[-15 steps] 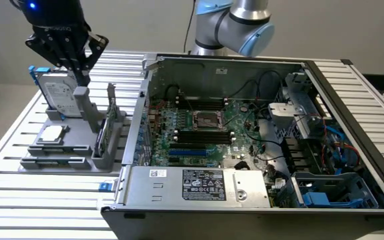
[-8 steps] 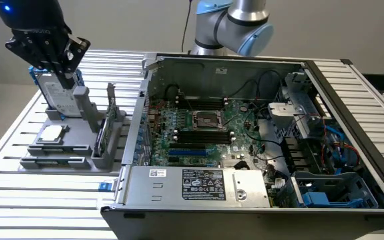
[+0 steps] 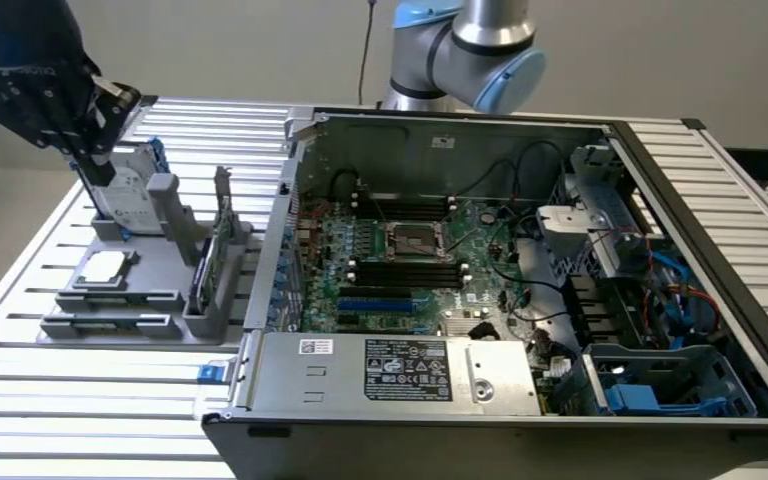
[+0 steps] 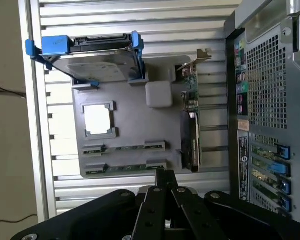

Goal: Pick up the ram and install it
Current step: 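Reach for the ram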

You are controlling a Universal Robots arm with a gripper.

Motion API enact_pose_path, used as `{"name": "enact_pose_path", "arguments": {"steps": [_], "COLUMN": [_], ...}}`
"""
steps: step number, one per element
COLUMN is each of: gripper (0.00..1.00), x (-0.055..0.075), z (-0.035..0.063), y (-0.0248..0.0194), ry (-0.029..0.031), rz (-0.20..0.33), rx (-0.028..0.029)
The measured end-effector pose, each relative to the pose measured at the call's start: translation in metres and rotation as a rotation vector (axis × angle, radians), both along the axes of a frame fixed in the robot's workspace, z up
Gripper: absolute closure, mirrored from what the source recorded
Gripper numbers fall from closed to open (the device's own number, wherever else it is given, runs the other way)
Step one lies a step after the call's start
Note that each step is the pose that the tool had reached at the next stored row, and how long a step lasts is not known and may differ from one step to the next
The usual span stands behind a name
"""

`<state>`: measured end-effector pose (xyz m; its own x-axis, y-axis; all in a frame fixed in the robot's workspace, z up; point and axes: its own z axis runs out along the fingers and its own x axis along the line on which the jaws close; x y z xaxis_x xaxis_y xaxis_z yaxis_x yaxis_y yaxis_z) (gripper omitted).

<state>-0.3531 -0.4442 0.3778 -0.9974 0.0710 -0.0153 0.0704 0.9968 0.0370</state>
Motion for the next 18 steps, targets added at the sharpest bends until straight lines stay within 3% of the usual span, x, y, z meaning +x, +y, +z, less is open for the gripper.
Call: {"name": "enact_pose_path", "arguments": {"steps": [6,14,15,16,18], "gripper": [0.89,0.89,0.89,0.89,0.89], "x": [-0.015,-0.026,-0.027,-0.027,-0.027], "z": [-0.0035,-0.0084,-0.0088,-0.0089,-0.0088], "y": [-0.0055,-0.0137,-0.0143,-0.0144,-0.0144], "ry": [0.0020,0.0124,0.0141,0.0154,0.0155], "rz": [0.000,0.000,0.000,0.001,0.001], "rx": [-0.0021,-0.0037,-0.0049,-0.0096,-0.0098]}}
